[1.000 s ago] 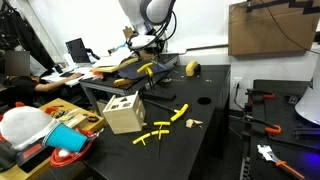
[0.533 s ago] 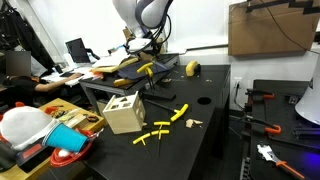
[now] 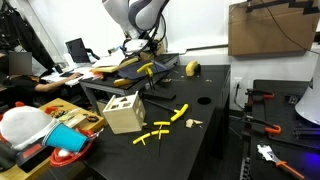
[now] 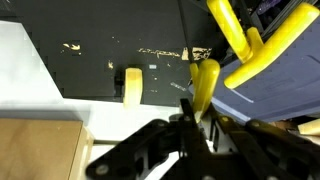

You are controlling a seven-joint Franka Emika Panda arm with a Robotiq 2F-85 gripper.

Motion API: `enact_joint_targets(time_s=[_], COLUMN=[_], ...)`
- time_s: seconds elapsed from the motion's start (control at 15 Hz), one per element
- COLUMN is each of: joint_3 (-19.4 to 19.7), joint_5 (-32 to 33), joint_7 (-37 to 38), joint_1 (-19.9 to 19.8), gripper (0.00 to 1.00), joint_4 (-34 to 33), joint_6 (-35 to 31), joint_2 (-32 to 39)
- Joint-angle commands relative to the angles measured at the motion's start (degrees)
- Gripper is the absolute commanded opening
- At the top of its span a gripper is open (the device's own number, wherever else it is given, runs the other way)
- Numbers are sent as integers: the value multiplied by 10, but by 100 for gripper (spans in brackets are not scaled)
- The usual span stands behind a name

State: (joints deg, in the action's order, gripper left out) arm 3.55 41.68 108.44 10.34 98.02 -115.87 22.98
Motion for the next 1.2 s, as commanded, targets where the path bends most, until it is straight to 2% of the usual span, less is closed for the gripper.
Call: enact_joint_targets(time_s=[0.0,1.13], joint_3=[1,3], joint_5=[17,39], joint_7=[15,57], joint_1=[4,-1], gripper=[4,4], joint_4=[-20,-12], joint_6=[15,-4], joint_2=[17,26])
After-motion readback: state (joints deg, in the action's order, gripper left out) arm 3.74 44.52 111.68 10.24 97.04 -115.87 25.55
